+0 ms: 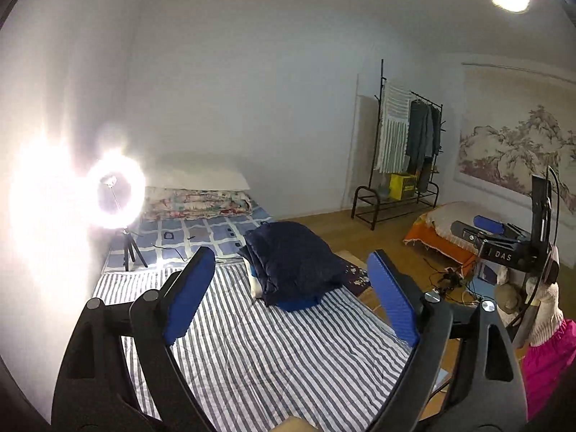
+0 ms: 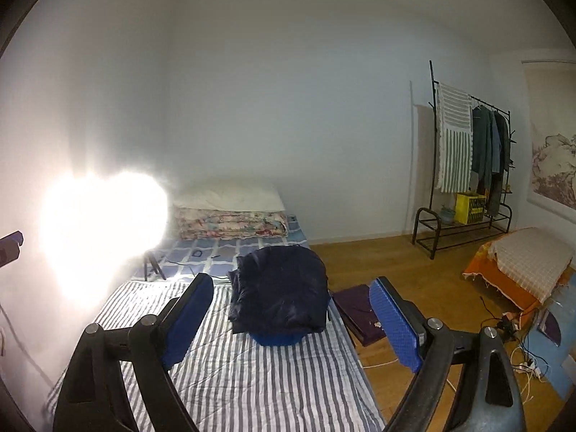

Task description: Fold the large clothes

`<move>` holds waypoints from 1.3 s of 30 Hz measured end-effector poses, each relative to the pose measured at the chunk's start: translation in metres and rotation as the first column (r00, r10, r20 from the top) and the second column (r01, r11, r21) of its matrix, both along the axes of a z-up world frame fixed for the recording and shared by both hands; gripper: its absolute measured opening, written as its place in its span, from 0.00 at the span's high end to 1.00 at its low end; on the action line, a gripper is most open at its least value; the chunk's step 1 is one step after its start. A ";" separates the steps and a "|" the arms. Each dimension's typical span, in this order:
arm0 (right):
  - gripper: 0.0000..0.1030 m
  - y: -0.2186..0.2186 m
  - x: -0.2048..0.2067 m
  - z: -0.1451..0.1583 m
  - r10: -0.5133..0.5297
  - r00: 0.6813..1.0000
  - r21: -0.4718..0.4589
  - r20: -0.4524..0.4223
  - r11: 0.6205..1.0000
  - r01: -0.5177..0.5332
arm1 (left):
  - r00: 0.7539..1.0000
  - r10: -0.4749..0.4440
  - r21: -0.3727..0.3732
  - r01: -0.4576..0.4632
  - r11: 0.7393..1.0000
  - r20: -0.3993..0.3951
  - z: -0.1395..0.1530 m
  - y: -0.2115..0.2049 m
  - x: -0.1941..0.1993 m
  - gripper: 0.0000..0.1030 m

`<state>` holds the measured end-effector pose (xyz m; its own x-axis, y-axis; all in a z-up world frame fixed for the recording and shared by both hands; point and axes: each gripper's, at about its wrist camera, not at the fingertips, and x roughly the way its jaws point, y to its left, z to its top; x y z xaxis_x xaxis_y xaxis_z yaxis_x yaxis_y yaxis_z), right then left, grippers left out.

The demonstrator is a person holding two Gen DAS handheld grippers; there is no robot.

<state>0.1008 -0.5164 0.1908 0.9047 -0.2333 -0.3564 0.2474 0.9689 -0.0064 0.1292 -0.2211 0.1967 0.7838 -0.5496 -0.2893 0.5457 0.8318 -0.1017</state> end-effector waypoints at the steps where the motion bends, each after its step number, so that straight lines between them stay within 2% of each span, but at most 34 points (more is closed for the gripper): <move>1: 0.11 0.005 -0.006 -0.003 0.004 1.000 -0.002 -0.004 1.000 -0.004 | 1.000 -0.003 0.000 0.003 1.000 -0.007 -0.006 0.003 -0.007 0.14; 4: 0.09 0.018 -0.017 -0.016 0.015 1.000 0.003 -0.021 1.000 -0.015 | 0.999 -0.010 -0.005 0.010 1.000 -0.033 -0.024 0.008 -0.015 0.12; 8: 0.03 0.041 -0.031 -0.040 -0.002 1.000 -0.030 -0.026 1.000 0.001 | 1.000 0.008 0.017 -0.008 1.000 -0.029 -0.051 0.016 -0.025 0.01; 12: 0.00 0.055 -0.034 -0.067 -0.036 0.999 -0.054 -0.015 0.998 0.036 | 0.999 0.045 0.040 -0.045 0.998 -0.016 -0.078 0.021 -0.027 0.00; 16: 0.00 0.059 -0.030 -0.088 -0.053 0.998 -0.032 -0.024 0.998 0.052 | 0.998 0.067 0.067 -0.068 0.995 0.010 -0.098 0.020 -0.030 0.00; 20: 0.00 0.057 -0.024 -0.102 -0.083 0.996 -0.016 -0.023 0.996 0.082 | 0.998 0.063 0.064 -0.065 0.996 0.030 -0.111 0.016 -0.033 0.00; 24: 0.00 0.059 -0.019 -0.116 -0.101 0.995 -0.020 -0.023 0.995 0.101 | 0.998 0.060 0.042 -0.061 0.997 0.013 -0.127 0.013 -0.032 0.00; 30: 0.00 0.052 -0.008 -0.146 -0.122 0.991 0.011 -0.046 0.992 0.122 | 0.998 0.062 0.097 -0.060 0.993 -0.013 -0.149 0.002 -0.019 0.00; 39: 0.00 0.062 0.003 -0.175 -0.119 0.989 -0.071 -0.086 0.991 0.114 | 0.994 0.087 0.122 -0.079 0.989 -0.058 -0.174 0.000 -0.010 0.00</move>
